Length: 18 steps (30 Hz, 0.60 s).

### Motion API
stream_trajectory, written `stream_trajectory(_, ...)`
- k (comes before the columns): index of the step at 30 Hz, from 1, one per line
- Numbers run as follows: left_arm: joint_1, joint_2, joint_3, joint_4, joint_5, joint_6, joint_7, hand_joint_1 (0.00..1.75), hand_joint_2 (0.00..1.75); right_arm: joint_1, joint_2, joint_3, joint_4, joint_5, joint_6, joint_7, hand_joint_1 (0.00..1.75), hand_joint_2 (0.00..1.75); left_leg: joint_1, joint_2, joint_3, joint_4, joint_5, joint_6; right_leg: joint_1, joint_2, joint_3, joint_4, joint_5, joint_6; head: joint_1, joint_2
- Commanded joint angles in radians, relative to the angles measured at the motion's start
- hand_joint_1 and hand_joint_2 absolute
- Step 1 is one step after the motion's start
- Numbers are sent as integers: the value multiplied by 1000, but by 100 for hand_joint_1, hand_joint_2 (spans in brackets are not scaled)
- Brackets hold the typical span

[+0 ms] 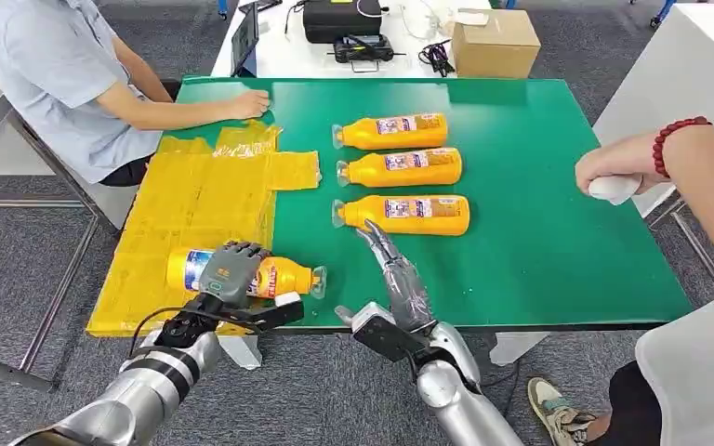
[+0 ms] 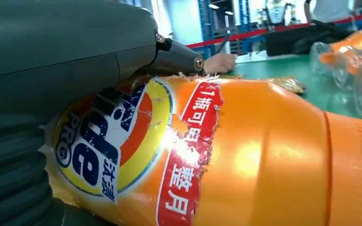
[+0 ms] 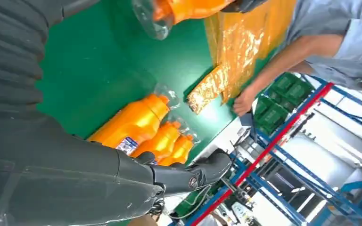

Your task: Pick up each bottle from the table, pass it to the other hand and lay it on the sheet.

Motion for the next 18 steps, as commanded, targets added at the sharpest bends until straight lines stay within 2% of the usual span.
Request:
stream_trajectory(1, 5, 38, -69, 142, 5, -42, 49, 0, 175, -59, 10, 4, 105, -12, 3, -14, 0, 175, 0, 7, 6, -2, -1, -2, 1, 6, 3, -2, 1, -3, 0, 0)
stream_trajectory(5, -8, 31, -66, 157, 14, -121, 71, 0, 175, -56, 7, 0, 103, -17, 2, -15, 0, 175, 0, 4, 6, -1, 0, -1, 1, 4, 5, -1, 1, -2, 0, 0)
stream_trajectory(12, -19, 24, -24, 172, 99, -379, 96, 0, 175, -62, 6, -17, 105, -26, 10, -8, 0, 175, 0, 6, 12, -3, 0, -2, 0, 5, 9, -2, 1, -3, 0, 0)
stream_trajectory(18, -17, 21, 12, 178, 156, -442, 127, 0, 175, -59, -1, -23, 103, -30, 10, -6, 0, 175, -1, 5, 16, -3, -1, -3, 0, 5, 13, -2, 0, -2, 0, 0)
